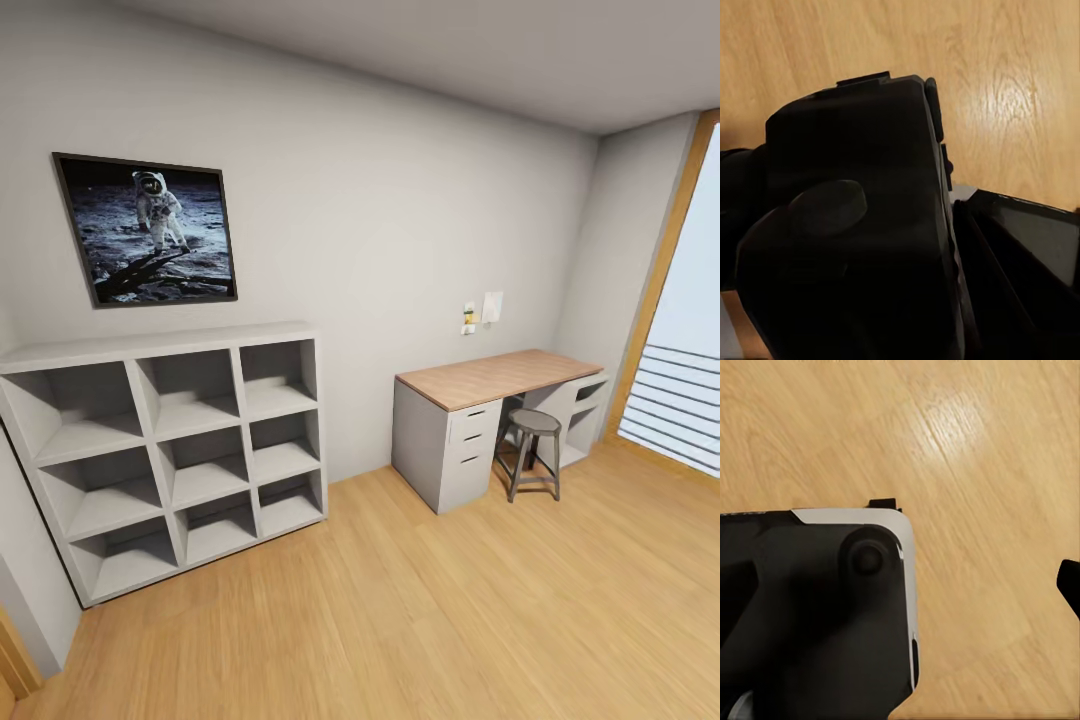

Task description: Attach the digital camera to the camera tripod in the bedroom.

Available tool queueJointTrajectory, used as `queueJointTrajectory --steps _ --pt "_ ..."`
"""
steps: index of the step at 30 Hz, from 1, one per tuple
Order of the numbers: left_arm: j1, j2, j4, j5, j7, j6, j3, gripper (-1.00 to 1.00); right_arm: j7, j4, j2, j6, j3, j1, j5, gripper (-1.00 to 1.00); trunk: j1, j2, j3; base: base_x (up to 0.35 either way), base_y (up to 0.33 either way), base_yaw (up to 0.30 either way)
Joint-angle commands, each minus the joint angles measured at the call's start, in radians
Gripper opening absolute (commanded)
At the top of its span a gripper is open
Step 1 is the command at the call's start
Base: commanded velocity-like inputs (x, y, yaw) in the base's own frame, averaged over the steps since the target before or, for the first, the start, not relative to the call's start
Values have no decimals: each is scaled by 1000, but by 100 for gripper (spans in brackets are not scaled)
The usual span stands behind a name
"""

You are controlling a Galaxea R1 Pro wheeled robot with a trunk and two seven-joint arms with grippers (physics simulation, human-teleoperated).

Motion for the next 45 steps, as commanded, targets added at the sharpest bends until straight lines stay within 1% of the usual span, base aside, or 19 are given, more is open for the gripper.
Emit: queueJointTrajectory --steps 1,8,17,27,33,45 --pt "0 0 0 9 3 3 -8 -100 2 3 -1 -13 -9 2 10 100 0 -1 0 0 0 0" --pt "1 -1 0 9 14 3 -8 -100 2 3 -1 -23 -9 8 11 100 0 -1 0 0 0 0" --pt "1 0 0 9 15 2 -8 -100 2 3 -5 -17 -9 8 12 100 0 -1 0 0 0 0" --pt "1 -4 0 9 14 2 -7 -100 2 3 -3 -22 -9 8 15 100 0 -1 0 0 0 0" --pt "1 -14 0 9 14 2 -7 -100 3 2 -2 -22 -8 9 17 100 0 -1 0 1 -16 0" --pt "1 -16 0 9 15 2 -6 -100 3 2 -5 -22 -8 8 18 100 0 -1 0 61 -242 0"
